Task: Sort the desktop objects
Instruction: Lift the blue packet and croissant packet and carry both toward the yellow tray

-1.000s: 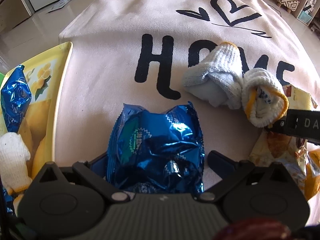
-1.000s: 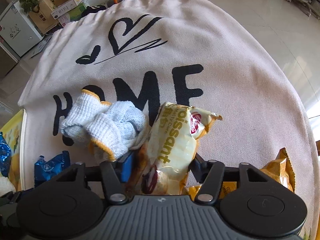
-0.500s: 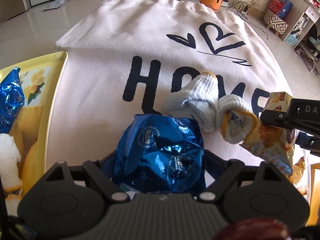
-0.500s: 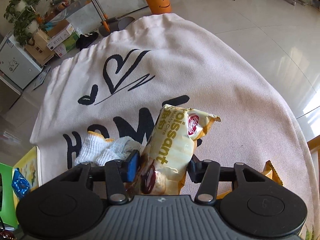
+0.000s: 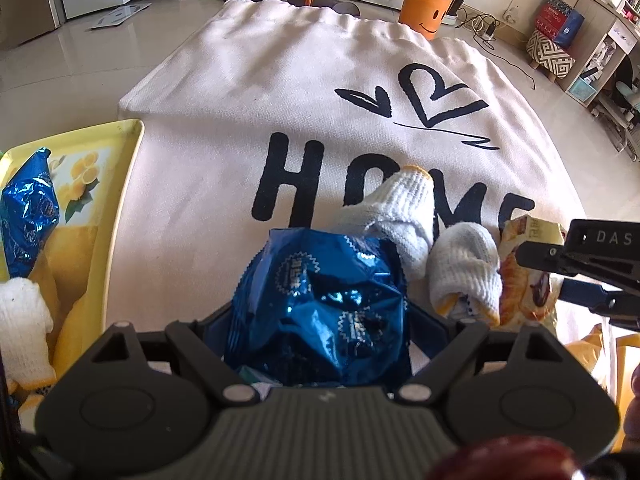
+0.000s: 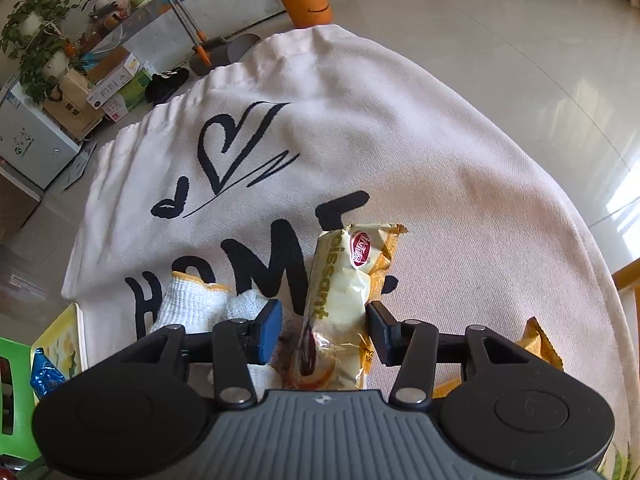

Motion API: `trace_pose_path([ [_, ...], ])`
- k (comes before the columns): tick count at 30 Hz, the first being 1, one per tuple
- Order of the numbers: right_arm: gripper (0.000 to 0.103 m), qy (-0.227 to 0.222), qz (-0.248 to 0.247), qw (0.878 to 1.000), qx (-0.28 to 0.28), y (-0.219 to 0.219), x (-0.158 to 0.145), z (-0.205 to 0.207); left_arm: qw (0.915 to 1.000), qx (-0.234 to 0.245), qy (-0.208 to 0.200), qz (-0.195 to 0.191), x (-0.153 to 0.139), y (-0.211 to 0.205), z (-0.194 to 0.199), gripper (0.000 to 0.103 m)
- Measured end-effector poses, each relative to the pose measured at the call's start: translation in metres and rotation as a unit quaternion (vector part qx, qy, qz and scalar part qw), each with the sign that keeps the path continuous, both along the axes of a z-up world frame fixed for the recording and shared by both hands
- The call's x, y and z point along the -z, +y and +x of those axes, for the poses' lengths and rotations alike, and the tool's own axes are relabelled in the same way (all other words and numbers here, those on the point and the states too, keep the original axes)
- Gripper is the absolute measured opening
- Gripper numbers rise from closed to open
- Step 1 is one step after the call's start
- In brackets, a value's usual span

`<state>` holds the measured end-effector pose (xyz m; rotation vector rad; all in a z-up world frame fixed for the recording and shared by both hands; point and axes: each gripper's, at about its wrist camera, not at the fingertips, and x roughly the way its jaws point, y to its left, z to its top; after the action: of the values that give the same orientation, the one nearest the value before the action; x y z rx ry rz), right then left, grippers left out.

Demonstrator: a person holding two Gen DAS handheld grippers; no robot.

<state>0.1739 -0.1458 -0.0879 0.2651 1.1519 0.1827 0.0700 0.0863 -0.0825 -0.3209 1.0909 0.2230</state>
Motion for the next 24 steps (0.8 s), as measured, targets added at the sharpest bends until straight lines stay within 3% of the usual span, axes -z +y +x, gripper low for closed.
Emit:
trace_pose_path([
  [5, 0.065, 0.045, 0.024, 0.999, 0.014, -0.005, 0.021, 0.000, 1.0000, -0.005, 0.006, -0.001, 0.002, 0.002, -0.001, 0.088],
  [10, 0.067, 0.028, -0.001, 1.000, 0.000, 0.003, 0.028, -0.003, 1.0000, -0.004, 0.006, -0.002, 0.002, 0.002, -0.001, 0.089],
  [13, 0.047, 0.019, -0.009, 1.000, -0.010, 0.006, 0.026, -0.004, 1.0000, -0.003, 0.002, -0.002, 0.000, 0.002, -0.003, 0.089],
  [14, 0.045, 0.019, -0.006, 1.000, -0.009, 0.005, 0.026, -0.004, 1.0000, -0.003, -0.001, -0.003, 0.000, 0.002, -0.003, 0.089],
  [24, 0.044, -0.031, 0.034, 0.999, 0.028, -0.007, -0.011, -0.004, 0.9998, -0.002, -0.021, 0.000, -0.014, 0.002, -0.005, 0.089],
])
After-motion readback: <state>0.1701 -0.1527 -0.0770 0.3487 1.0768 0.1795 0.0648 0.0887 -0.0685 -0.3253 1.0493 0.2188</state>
